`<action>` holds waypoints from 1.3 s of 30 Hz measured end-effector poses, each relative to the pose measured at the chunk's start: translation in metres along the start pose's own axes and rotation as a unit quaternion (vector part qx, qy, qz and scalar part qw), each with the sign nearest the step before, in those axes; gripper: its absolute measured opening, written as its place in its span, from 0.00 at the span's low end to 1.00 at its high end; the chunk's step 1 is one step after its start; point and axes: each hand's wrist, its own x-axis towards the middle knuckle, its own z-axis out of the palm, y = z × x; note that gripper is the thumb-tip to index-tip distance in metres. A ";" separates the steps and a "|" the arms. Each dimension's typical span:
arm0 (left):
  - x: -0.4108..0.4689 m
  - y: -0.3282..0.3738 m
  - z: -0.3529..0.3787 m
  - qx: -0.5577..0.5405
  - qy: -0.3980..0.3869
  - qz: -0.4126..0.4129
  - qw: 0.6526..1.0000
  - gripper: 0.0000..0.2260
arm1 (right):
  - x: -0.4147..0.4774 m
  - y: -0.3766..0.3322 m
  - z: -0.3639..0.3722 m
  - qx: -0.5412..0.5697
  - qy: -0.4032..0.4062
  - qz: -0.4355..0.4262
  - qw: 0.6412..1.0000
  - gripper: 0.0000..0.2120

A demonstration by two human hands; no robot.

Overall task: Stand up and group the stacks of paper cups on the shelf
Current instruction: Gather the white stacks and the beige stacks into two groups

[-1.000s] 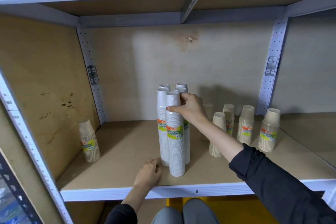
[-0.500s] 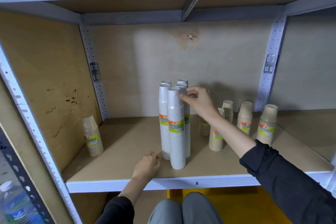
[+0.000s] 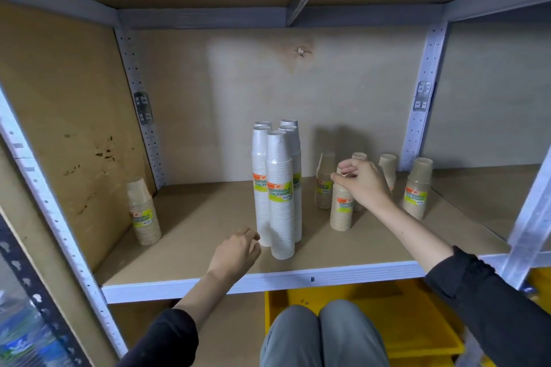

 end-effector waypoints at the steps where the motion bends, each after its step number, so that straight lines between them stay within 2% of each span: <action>1: -0.003 0.003 0.000 0.002 -0.001 0.010 1.000 0.13 | -0.002 0.004 -0.001 -0.005 0.000 0.003 1.000 0.17; 14: -0.013 0.074 0.011 -0.029 -0.005 0.155 0.987 0.14 | -0.009 0.067 -0.043 -0.068 0.015 0.062 0.996 0.15; 19: 0.011 0.113 0.020 -0.058 -0.003 0.173 0.983 0.14 | -0.003 0.080 -0.055 -0.073 0.015 0.074 0.994 0.15; 27: 0.070 0.154 -0.001 -0.121 0.076 0.136 0.980 0.13 | 0.024 0.084 -0.055 -0.074 0.015 0.068 0.995 0.13; 32: 0.123 0.171 -0.031 -0.152 0.124 0.096 0.976 0.13 | 0.062 0.084 -0.054 -0.070 -0.007 0.055 0.996 0.18; 39: 0.186 0.184 -0.041 -0.143 0.094 0.039 0.984 0.16 | 0.119 0.089 -0.038 -0.080 -0.065 0.036 0.994 0.20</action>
